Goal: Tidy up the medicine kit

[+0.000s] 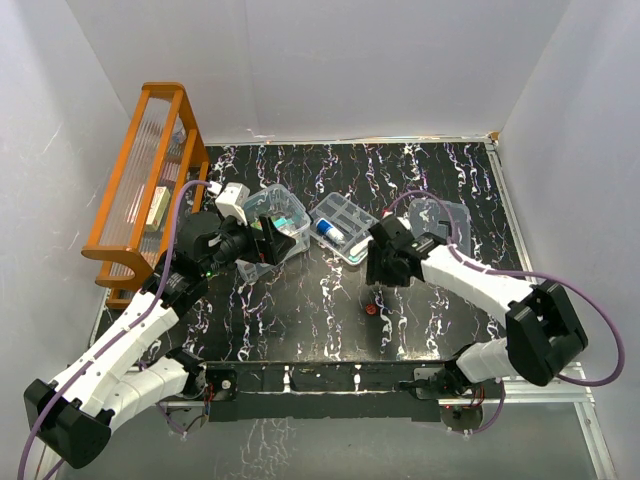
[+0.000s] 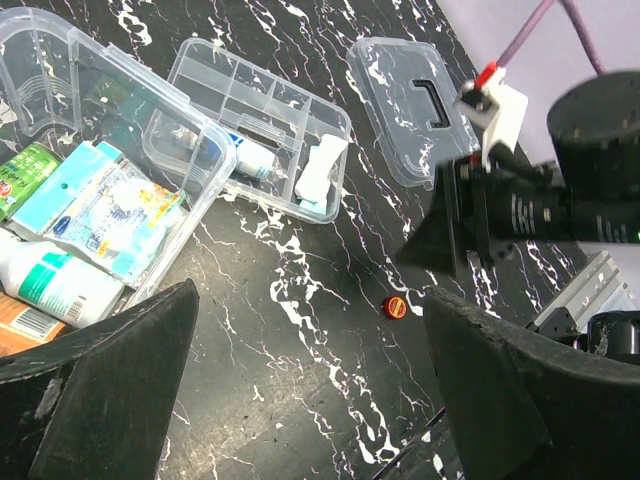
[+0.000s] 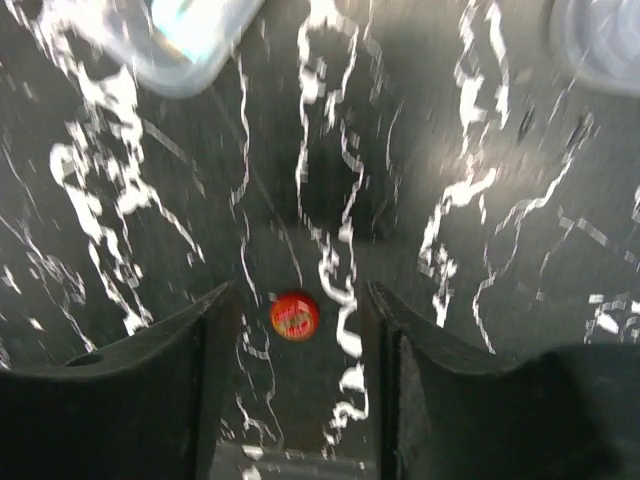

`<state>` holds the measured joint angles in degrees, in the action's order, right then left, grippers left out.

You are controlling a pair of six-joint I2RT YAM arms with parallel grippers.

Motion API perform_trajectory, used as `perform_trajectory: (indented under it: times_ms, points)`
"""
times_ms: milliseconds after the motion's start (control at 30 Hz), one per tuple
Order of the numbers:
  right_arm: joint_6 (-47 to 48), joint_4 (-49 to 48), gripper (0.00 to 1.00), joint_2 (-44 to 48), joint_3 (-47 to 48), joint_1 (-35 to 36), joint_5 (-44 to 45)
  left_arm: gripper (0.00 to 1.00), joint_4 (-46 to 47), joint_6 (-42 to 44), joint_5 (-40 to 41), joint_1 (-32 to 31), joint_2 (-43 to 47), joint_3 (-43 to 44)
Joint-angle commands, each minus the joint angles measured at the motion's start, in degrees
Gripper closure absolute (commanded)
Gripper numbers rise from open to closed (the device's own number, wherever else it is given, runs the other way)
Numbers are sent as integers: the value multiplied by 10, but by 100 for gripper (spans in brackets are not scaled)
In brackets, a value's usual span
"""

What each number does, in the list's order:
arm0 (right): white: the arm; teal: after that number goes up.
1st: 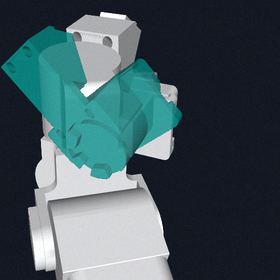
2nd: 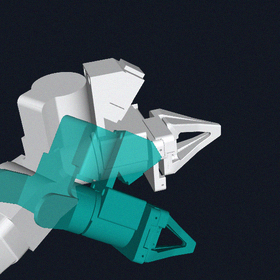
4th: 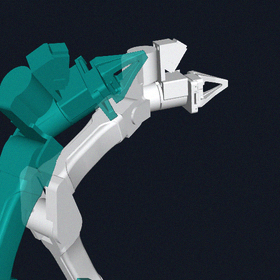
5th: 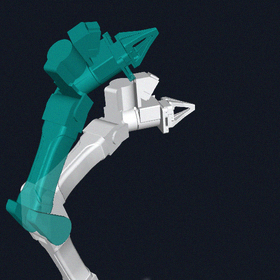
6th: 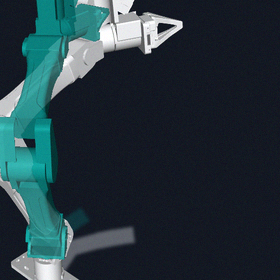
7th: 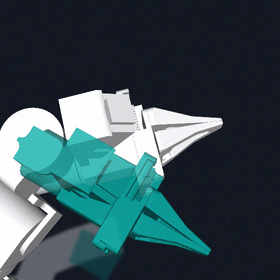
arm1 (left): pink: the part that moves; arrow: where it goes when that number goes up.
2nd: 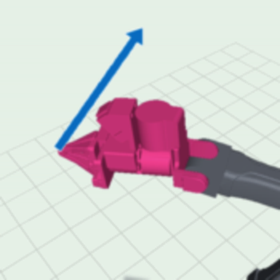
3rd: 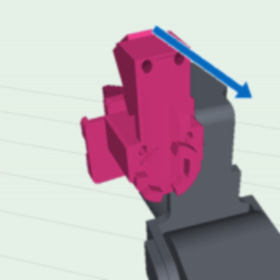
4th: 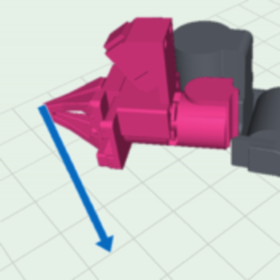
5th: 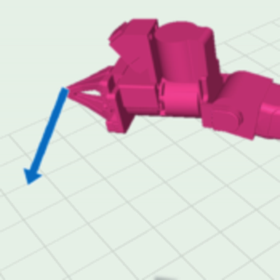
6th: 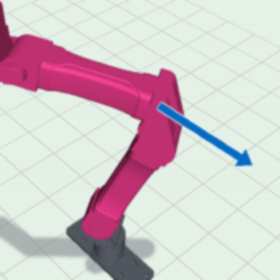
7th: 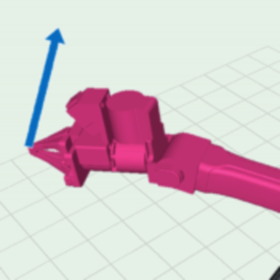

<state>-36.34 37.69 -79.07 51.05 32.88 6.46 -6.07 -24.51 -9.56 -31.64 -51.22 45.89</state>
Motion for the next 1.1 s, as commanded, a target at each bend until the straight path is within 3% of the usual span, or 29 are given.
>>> perform_trajectory:
  times_ms: [0, 233, 500, 1067]
  points:
    - [-21, 71, 47, 33, -5, 63, 22, 7, 10, 10, -3, -2, 5, 24]
    - [-46, 70, 44, -2, -18, 111, 32, 7, 16, 15, 6, -2, 8, 25]
    - [-58, 36, 49, -38, -29, 115, 7, 6, 15, 15, 3, -1, 5, 21]
    - [-59, 17, 64, -87, -15, 115, 55, 6, 18, 17, 4, -2, -1, 18]
